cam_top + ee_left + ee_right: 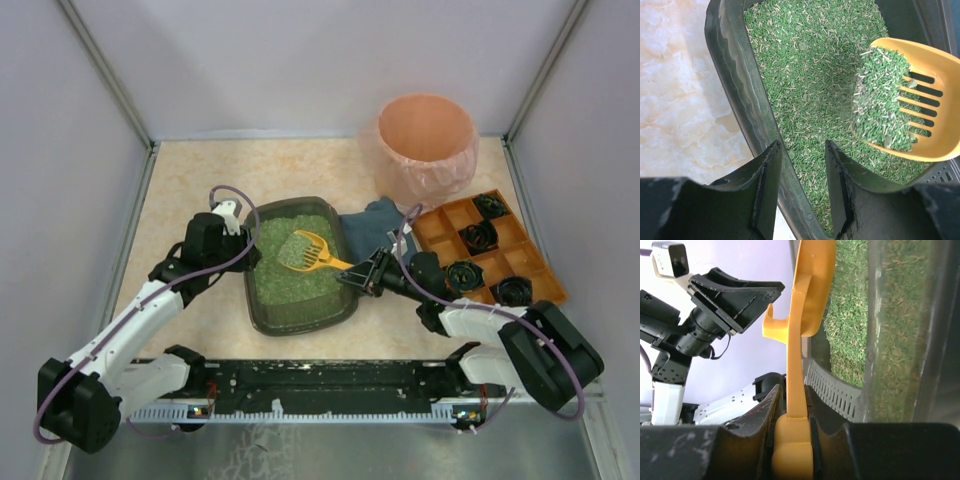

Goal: Clean the litter box

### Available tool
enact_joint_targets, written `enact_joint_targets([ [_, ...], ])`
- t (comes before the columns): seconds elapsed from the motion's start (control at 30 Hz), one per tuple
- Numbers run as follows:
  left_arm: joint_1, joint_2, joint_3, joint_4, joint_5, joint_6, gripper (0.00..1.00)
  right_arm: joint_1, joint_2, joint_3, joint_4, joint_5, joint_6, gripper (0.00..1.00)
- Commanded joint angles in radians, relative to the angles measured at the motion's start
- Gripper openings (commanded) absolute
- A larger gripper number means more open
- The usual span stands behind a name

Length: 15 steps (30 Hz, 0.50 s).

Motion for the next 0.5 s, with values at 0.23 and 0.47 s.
enact_joint_targets([
  [0.23,-0.004,-0.018,0.012,0.01,-0.004,-0.004,0.45,-0.036,-0.075,0.025,-0.019,0.016,-0.024,0.0],
  [0.47,-0.003,-0.023,0.006,0.023,-0.002,-0.003,0.46,-0.039,-0.053,0.048,0.006,-0.035,-0.032,0.0],
])
